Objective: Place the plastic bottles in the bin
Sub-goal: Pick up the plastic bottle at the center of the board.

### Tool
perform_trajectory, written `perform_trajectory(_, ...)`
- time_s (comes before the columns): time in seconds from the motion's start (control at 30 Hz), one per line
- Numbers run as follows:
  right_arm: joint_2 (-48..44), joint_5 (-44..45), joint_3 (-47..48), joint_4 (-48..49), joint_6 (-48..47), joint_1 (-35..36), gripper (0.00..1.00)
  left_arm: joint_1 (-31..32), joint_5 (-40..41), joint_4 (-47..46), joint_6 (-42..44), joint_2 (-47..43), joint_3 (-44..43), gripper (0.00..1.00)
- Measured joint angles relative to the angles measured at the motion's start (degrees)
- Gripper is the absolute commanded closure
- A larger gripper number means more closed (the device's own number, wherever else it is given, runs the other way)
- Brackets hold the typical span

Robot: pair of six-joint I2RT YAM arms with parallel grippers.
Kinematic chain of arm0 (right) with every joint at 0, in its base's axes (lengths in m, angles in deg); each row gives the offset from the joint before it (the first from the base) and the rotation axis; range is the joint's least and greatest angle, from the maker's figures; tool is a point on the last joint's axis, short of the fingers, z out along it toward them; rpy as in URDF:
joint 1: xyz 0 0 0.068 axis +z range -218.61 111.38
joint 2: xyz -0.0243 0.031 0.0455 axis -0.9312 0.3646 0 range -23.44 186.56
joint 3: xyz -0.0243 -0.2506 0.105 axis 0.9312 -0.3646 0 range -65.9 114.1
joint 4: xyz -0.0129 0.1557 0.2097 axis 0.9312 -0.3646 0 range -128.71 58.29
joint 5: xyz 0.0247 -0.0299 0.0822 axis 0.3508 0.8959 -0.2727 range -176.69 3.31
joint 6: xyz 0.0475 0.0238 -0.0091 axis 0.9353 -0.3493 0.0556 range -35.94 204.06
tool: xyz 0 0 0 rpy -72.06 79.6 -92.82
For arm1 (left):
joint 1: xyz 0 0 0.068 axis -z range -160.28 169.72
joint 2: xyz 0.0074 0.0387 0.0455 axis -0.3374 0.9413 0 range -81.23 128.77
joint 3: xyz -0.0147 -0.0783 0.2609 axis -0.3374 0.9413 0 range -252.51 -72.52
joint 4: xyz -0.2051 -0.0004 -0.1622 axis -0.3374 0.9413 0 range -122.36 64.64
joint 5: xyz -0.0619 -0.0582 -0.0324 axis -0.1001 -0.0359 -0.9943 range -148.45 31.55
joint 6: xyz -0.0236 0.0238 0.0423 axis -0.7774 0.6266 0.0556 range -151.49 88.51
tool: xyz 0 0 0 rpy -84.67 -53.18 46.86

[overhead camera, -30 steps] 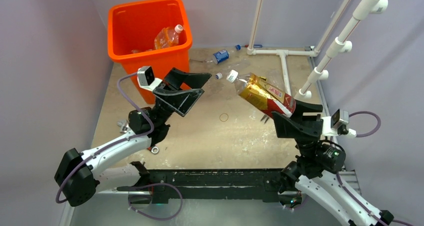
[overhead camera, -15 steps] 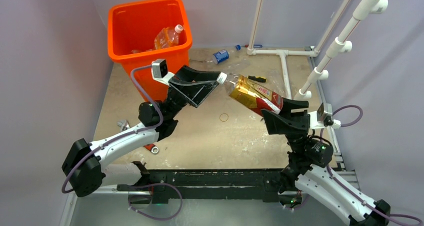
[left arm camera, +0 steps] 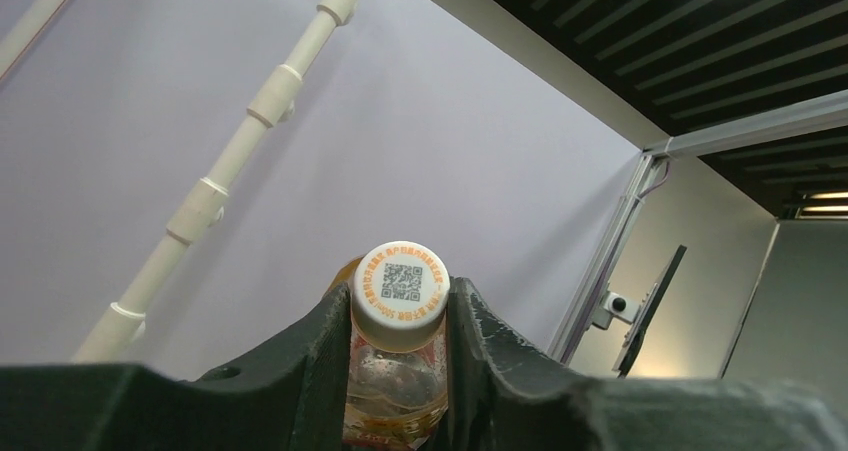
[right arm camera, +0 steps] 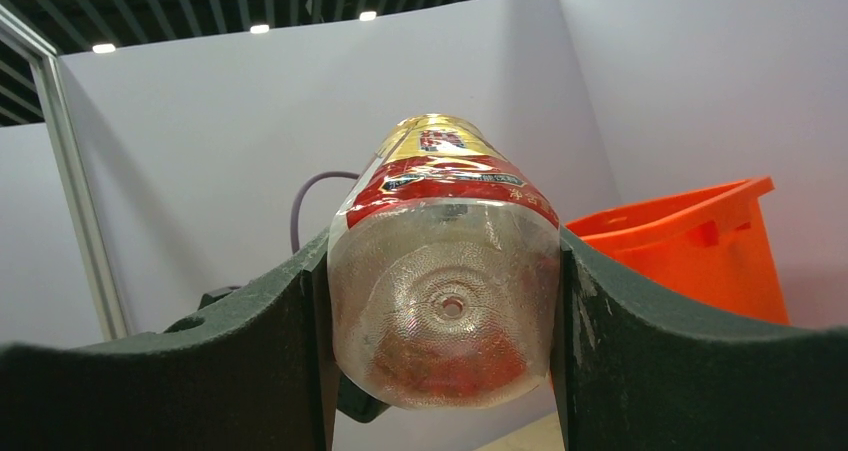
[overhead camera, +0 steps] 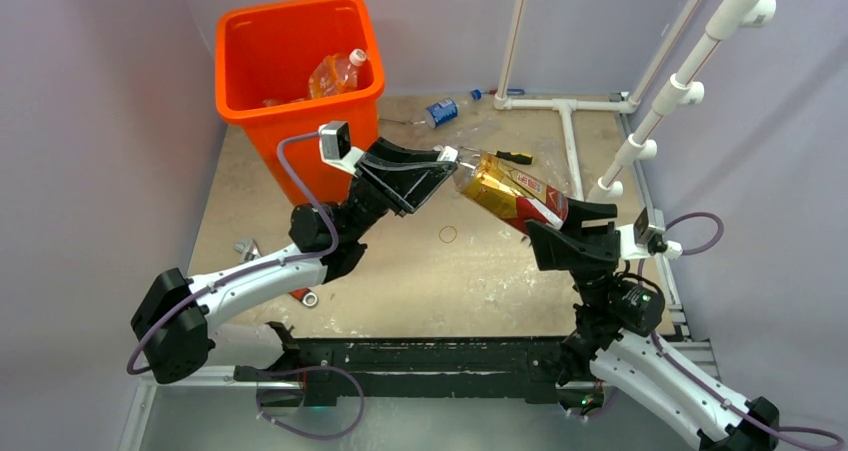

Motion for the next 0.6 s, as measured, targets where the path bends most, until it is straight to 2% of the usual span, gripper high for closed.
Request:
perform_trajectory(0.07, 0.00, 0.22, -0.09, 0.00, 0.04, -0.02, 0.70, 0.11, 0.24, 0.04, 0.79, 0.22, -0.20, 0.73)
perform_trajectory(0.13, 0.00, 0.44, -0.31, 0.22, 0.07, -0.02, 0.70, 0.26, 0.48, 0.04, 1.16, 0.55, -0.50, 0.61)
perform_trajectory(0.17, -0.02, 0.50, -0.35, 0.31, 0.07, -0.02, 0.70, 0.33, 0.50, 0.04, 1.18, 0.76, -0.72, 0.58)
perform_trajectory(0.3, -0.07, 0.63, -0.92, 0.37, 0.07, -0.02, 0.71, 0.52, 0.74, 0.20, 1.88, 1.16, -1.11, 0.58)
perform_trajectory(0.47, -0.13, 0.68, -1.60, 0.44, 0.07, -0.02, 0.71, 0.68, 1.73, 0.79, 2.60, 1.57, -1.29, 0.75)
perform_trajectory(0.57, -0.15, 0.87, -1.79, 0.50, 0.09, -0.02, 0.69, 0.68, 1.88, 0.85, 2.80, 2.01, -1.73, 0.97)
perform_trajectory(0.6, -0.17, 0.90, -1.81, 0.48, 0.09, -0.02, 0.64, 0.68, 1.88, 0.83, 2.91, 2.03, -1.75, 1.00)
